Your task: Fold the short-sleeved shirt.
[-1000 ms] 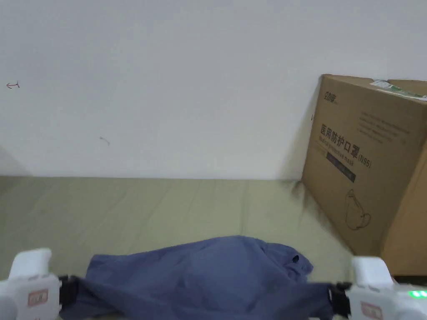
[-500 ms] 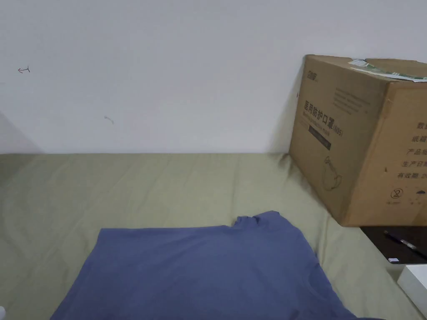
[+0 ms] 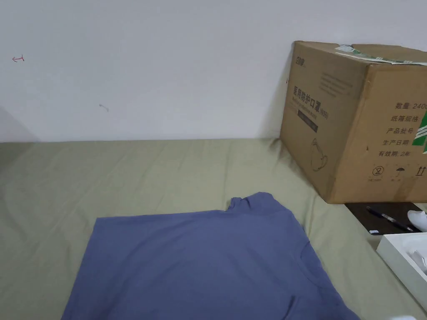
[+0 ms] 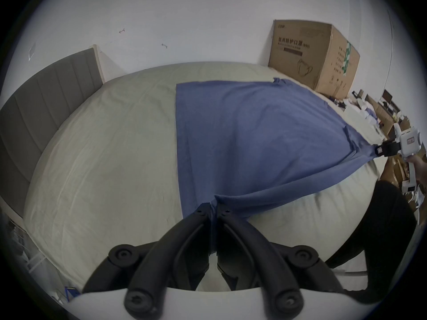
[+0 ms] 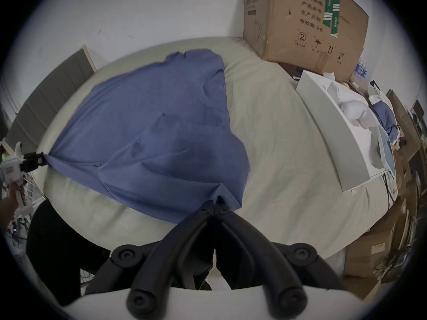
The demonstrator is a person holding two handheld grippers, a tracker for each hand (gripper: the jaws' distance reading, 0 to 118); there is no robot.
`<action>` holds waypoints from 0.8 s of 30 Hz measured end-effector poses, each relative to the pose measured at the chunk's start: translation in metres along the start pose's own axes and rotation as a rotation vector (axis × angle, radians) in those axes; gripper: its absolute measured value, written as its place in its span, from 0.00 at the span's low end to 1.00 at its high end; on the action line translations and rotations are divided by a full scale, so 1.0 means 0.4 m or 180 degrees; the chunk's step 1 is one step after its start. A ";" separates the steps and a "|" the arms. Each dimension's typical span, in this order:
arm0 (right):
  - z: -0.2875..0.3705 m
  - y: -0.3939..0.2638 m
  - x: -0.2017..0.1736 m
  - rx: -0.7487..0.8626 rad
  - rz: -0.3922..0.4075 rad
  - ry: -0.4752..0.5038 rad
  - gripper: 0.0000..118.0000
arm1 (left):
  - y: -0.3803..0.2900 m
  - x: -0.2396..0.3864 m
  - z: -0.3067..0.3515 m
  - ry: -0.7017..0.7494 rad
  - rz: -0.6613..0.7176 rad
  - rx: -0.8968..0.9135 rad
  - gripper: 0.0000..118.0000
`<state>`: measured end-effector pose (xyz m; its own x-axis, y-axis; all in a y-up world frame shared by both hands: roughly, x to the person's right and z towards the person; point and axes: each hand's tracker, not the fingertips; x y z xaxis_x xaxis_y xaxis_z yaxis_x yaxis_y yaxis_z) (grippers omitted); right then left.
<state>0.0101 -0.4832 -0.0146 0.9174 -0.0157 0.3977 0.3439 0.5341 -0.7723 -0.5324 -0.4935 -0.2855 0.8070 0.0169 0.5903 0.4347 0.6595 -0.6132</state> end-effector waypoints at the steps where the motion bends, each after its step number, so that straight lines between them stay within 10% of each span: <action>1: -0.008 -0.001 -0.008 -0.0013 0.0015 -0.0036 0.00 | -0.003 0.001 -0.007 0.0071 -0.0070 -0.0072 0.15; 3: -0.019 -0.007 -0.012 -0.0010 0.0011 -0.0097 0.29 | -0.014 -0.003 -0.017 0.0152 -0.0110 -0.0142 0.44; 5: -0.030 -0.012 -0.014 -0.0066 -0.0046 -0.0102 0.86 | -0.028 -0.013 -0.013 0.0130 -0.0046 -0.0185 0.85; 8: -0.018 -0.027 -0.012 -0.0104 -0.0177 -0.0040 1.00 | -0.040 -0.018 0.016 0.0007 0.0173 -0.0235 0.93; 19: 0.265 -0.011 -0.133 0.1297 -0.0259 0.0529 0.84 | 0.015 0.044 0.287 -0.0179 0.0783 0.0728 0.93; 21: 0.317 -0.010 -0.172 0.1631 -0.0240 0.0480 0.50 | 0.018 0.062 0.332 -0.0144 0.0829 0.0956 0.61; 23: 0.348 -0.002 -0.203 0.1789 -0.0243 0.0452 0.02 | 0.018 0.079 0.358 -0.0034 0.0806 0.1103 0.06; 24: 0.360 -0.001 -0.217 0.1872 -0.0271 0.0403 0.00 | 0.016 0.091 0.367 0.0078 0.0767 0.1161 0.01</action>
<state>-0.0986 -0.3602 0.0227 0.9206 -0.1602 0.3561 0.2821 0.9035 -0.3228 -0.5589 -0.3786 -0.1909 0.8792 0.1879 0.4378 0.0667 0.8613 -0.5037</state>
